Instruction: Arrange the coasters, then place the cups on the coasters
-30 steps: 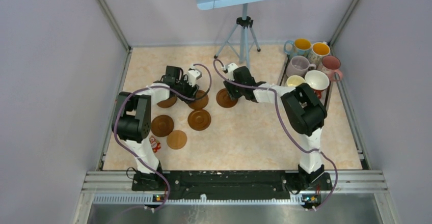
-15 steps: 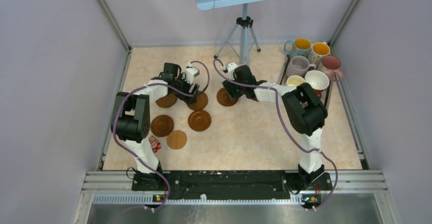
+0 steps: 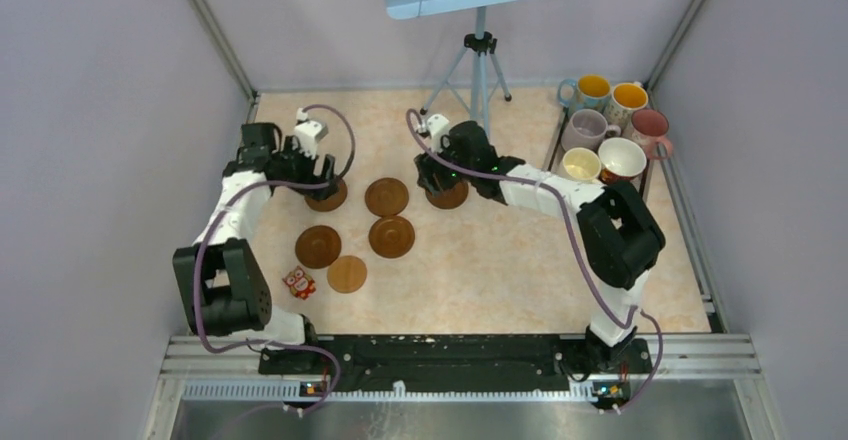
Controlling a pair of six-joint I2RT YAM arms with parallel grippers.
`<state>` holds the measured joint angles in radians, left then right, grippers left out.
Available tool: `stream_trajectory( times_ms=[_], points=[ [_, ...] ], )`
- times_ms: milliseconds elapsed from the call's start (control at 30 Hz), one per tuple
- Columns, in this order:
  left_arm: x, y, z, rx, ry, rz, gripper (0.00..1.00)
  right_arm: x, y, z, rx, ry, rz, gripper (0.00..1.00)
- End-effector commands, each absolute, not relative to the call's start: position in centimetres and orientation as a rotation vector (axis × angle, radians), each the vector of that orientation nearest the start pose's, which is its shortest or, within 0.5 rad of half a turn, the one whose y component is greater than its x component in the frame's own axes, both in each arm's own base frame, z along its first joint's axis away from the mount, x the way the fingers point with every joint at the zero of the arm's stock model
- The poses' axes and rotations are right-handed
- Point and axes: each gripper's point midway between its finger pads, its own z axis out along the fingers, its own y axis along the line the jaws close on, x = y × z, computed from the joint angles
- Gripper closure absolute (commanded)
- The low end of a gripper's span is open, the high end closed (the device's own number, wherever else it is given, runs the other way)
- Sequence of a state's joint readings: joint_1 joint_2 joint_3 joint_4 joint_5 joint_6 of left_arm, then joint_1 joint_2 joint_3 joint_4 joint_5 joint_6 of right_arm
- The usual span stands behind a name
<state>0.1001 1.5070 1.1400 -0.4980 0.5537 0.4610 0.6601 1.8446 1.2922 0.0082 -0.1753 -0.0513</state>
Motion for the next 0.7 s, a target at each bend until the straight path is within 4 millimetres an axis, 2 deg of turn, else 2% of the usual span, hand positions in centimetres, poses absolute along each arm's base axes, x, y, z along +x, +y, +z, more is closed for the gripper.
stream_trajectory(
  times_ms=[0, 133, 267, 467, 667],
  points=[
    [32.9, -0.6, 11.7, 0.638, 2.308, -0.410, 0.12, 34.6, 38.7, 13.8, -0.957, 1.931, 0.661, 0.39],
    [30.3, 2.0, 10.0, 0.607, 2.345, -0.354, 0.09, 32.5, 40.6, 11.8, -1.022, 1.944, 0.634, 0.39],
    [28.8, 4.0, 8.0, 0.578, 2.389, -0.327, 0.07, 31.3, 42.0, 9.4, -1.063, 2.002, 0.601, 0.37],
    [28.5, 6.0, 6.5, 0.564, 2.425, -0.257, 0.08, 30.8, 42.5, 6.7, -1.094, 2.048, 0.515, 0.35],
    [28.2, 6.1, 5.5, 0.590, 2.427, -0.248, 0.09, 31.1, 42.3, 4.9, -1.096, 2.082, 0.462, 0.34]
  ],
)
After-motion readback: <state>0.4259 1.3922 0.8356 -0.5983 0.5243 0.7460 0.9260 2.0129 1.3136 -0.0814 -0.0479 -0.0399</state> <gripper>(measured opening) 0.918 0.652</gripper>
